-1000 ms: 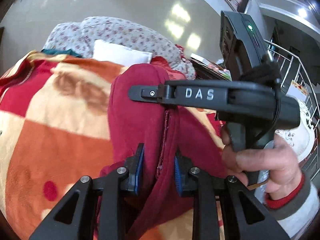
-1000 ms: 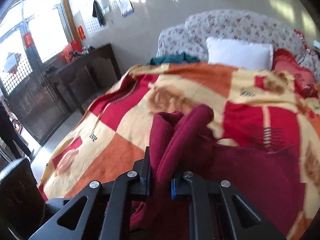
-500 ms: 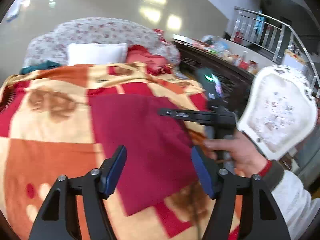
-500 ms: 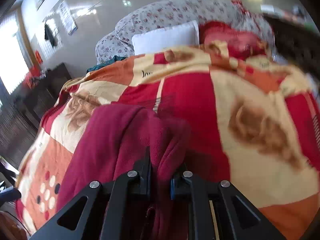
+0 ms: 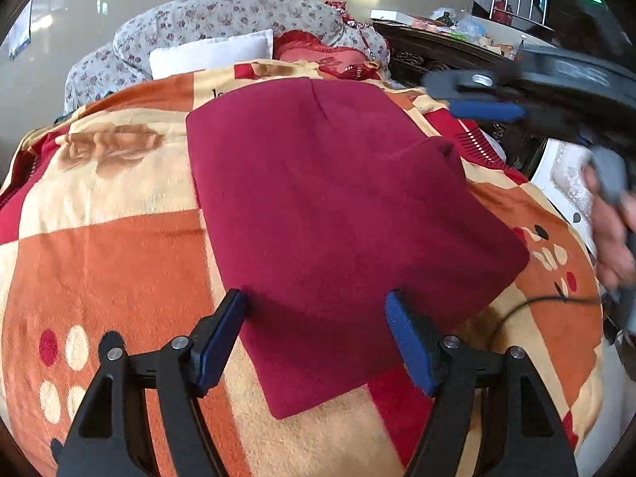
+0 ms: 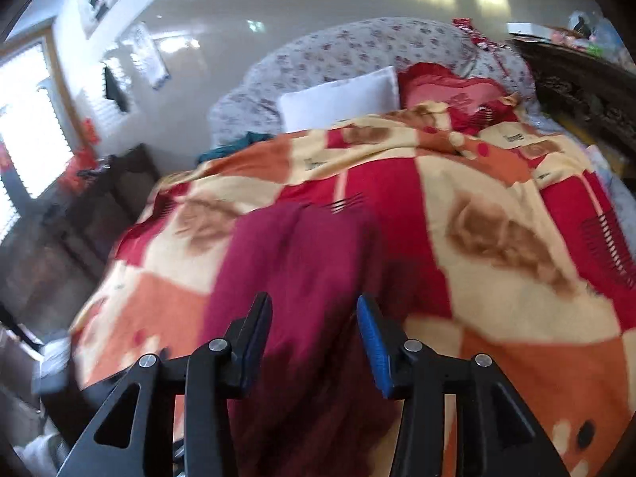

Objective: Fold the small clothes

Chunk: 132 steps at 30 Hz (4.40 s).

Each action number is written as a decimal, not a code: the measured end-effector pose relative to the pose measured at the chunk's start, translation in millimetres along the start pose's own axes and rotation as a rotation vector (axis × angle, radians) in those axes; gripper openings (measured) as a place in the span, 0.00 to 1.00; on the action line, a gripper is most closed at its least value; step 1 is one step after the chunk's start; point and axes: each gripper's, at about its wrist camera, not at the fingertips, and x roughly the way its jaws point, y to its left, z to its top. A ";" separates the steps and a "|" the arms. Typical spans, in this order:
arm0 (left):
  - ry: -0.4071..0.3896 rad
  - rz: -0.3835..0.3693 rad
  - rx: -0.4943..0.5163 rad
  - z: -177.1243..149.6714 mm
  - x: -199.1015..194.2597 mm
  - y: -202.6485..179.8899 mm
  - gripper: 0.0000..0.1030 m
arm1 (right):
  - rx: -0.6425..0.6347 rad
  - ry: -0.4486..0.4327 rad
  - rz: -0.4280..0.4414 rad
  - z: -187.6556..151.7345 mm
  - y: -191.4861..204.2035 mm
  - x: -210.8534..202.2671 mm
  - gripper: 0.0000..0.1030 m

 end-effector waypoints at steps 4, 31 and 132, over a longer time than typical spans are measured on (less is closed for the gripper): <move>0.003 0.000 -0.020 -2.7 2.7 -1.7 0.74 | -0.035 0.071 0.056 -24.3 15.1 9.9 0.45; 0.041 0.026 -0.071 -9.8 5.1 -4.5 0.78 | 0.002 0.131 -0.105 -80.5 15.9 20.9 0.33; 0.013 0.269 -0.136 -72.5 -80.6 38.4 0.73 | -0.223 0.188 -0.134 -151.8 129.2 3.4 0.45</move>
